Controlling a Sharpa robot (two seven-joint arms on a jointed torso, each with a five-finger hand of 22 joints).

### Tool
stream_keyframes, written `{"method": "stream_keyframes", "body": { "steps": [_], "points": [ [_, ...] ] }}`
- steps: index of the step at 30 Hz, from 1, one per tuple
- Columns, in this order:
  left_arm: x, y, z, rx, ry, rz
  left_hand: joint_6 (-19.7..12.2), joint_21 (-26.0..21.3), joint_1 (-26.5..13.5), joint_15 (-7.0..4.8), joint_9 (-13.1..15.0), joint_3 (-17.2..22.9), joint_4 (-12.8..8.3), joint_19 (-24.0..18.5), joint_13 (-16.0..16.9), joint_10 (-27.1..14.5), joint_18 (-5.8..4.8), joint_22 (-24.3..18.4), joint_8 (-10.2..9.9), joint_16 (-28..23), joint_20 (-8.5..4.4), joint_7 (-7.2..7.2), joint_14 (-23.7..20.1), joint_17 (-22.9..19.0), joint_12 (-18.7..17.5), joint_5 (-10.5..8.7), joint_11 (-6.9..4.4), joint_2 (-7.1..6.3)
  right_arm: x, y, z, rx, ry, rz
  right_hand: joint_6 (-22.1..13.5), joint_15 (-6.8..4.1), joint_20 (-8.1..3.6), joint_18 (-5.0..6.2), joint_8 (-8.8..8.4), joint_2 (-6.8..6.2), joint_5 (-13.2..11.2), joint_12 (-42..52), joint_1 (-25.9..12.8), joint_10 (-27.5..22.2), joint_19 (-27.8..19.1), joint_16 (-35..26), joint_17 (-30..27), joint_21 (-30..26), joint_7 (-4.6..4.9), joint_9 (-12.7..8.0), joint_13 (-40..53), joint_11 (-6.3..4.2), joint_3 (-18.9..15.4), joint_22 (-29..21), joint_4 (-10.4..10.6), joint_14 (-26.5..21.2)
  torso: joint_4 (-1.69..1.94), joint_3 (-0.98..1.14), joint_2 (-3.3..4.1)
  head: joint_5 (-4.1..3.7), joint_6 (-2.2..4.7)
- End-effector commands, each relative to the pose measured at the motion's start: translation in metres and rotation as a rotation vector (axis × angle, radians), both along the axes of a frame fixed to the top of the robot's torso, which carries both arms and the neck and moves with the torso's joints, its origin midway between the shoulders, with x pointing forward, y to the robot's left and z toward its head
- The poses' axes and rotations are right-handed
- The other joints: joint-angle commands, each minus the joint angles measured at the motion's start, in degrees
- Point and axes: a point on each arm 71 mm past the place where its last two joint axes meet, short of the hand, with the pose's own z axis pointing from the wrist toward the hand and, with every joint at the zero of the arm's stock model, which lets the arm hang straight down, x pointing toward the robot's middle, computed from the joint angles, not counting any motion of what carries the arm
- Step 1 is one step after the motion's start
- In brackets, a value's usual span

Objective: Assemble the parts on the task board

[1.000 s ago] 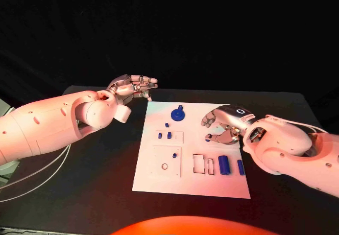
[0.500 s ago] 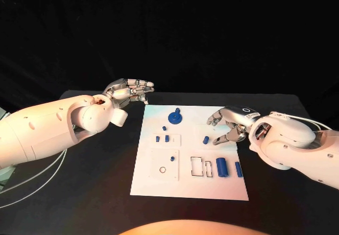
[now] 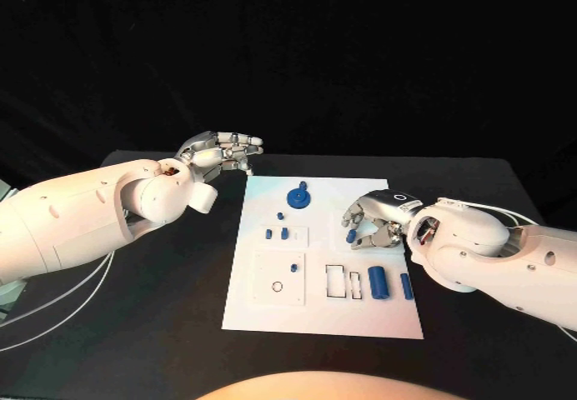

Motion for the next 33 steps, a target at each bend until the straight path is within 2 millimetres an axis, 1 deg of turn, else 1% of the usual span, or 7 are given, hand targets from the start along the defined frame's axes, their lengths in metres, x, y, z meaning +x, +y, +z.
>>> {"method": "stream_keyframes", "body": {
  "steps": [1,5,12,19,27,29,33],
  "points": [
    [-0.0006,-0.0025,0.0017,-0.007,-0.008,-0.02,-0.4,-0.3,-0.6,0.34,-0.1,-0.3,-0.1,0.1,-0.1,-0.4,0.79,-0.1,-0.2,-0.3,0.11,0.98,0.0,-0.1,0.0,0.03,-0.05,0.04,-0.001,0.0039,-0.0036,-0.022,0.008,0.026,0.8,-0.54,-0.43,1.1,0.32,0.93,-0.3,0.4,0.3,1.3,1.6,0.0,-0.2,-0.3,0.31,0.0,0.0,-0.23,1.1,-0.1,-0.1,2.6,-0.05,0.03,0.01,-0.01,-0.1],
    [-0.0007,-0.0027,0.0017,-0.007,-0.008,-0.021,-0.4,-0.3,-0.6,0.34,-0.1,-0.3,-0.1,0.1,-0.1,-0.4,0.79,-0.1,-0.2,-0.3,0.11,0.98,0.0,-0.1,0.0,0.03,-0.05,0.04,-0.0002,0.0058,-0.0054,-0.025,0.007,0.027,1.8,-0.76,-0.66,1.08,0.5,1.62,-0.4,0.3,0.8,2.7,1.6,0.0,-0.3,-0.3,0.52,-0.2,-0.1,-0.46,2.5,-0.1,0.0,2.6,-0.04,0.02,-0.08,0.0,-0.2],
    [-0.0008,-0.0022,0.0017,-0.006,-0.007,-0.02,-0.5,-0.4,-0.6,0.36,-0.1,-0.3,0.0,0.1,-0.1,-0.5,0.79,-0.1,-0.2,-0.3,0.15,0.98,0.0,-0.1,0.1,0.03,-0.04,0.1,0.0005,0.007,-0.0072,-0.033,0.005,0.024,2.1,-0.78,-0.75,1.09,0.46,1.84,-0.1,-0.1,0.8,2.9,1.6,0.1,-0.3,-0.5,0.71,-0.3,-0.2,-0.45,3.2,-0.2,0.1,2.6,-0.1,-0.01,-0.11,0.04,-0.35],
    [-0.0009,-0.0018,0.0015,-0.005,-0.004,-0.022,-0.5,-0.4,-0.7,0.37,-0.1,-0.3,0.0,0.1,-0.1,-0.5,0.79,-0.1,-0.1,-0.3,0.16,0.98,0.0,-0.1,0.1,0.03,-0.03,0.12,-0.0002,0.008,-0.0077,-0.045,-0.008,0.028,3.5,-0.86,-0.89,1.06,0.65,2.21,-0.5,-1.1,1.5,3.9,1.7,0.0,-0.5,-0.6,0.75,-0.5,-0.3,-0.5,6.1,-0.2,0.0,2.6,-0.03,-0.03,-0.12,0.05,-0.38],
    [-0.001,-0.0009,0.0013,-0.004,-0.001,-0.022,-0.5,-0.4,-0.7,0.37,-0.1,-0.3,0.0,0.1,-0.1,-0.5,0.79,-0.1,-0.1,-0.3,0.16,0.98,0.0,-0.1,0.1,0.03,-0.03,0.12,-0.0002,0.007,-0.0081,-0.067,-0.021,0.029,4.5,-0.84,-0.97,1.04,0.63,1.13,-0.1,-2.4,1.7,4.6,1.7,0.1,-0.6,-0.7,0.75,-0.8,-0.3,-0.46,10.0,-0.2,0.0,2.6,-0.06,0.0,-0.11,0.1,-0.39],
    [-0.001,-0.0009,0.0013,-0.004,-0.001,-0.022,-0.5,-0.4,-0.7,0.37,-0.1,-0.3,0.0,0.1,-0.1,-0.5,0.79,-0.1,-0.1,-0.3,0.16,0.98,0.0,-0.1,0.1,0.03,-0.03,0.12,-0.0004,0.007,-0.0081,-0.07,-0.023,0.03,4.5,-0.84,-0.97,1.04,0.63,1.13,-0.1,-2.4,1.7,4.6,1.7,0.1,-0.6,-0.7,0.75,-0.8,-0.3,-0.46,10.0,-0.2,0.0,2.6,-0.08,-0.01,-0.1,0.09,-0.4],
    [-0.001,-0.0009,0.0012,-0.004,0.0,-0.023,-0.5,-0.5,-0.8,0.4,-0.1,-0.4,0.1,0.1,-0.2,-0.5,0.79,-0.1,-0.1,-0.3,0.19,1.0,0.0,-0.1,0.2,0.03,-0.01,0.15,-0.0006,0.0068,-0.0083,-0.076,-0.023,0.03,5.0,-0.86,-1.04,1.02,0.69,0.35,-0.2,-3.0,1.4,5.1,1.8,0.1,-0.6,-0.5,0.79,-0.9,-0.3,-0.49,12.1,0.0,0.0,2.6,-0.1,0.02,-0.12,0.07,-0.4]
  ]
}}
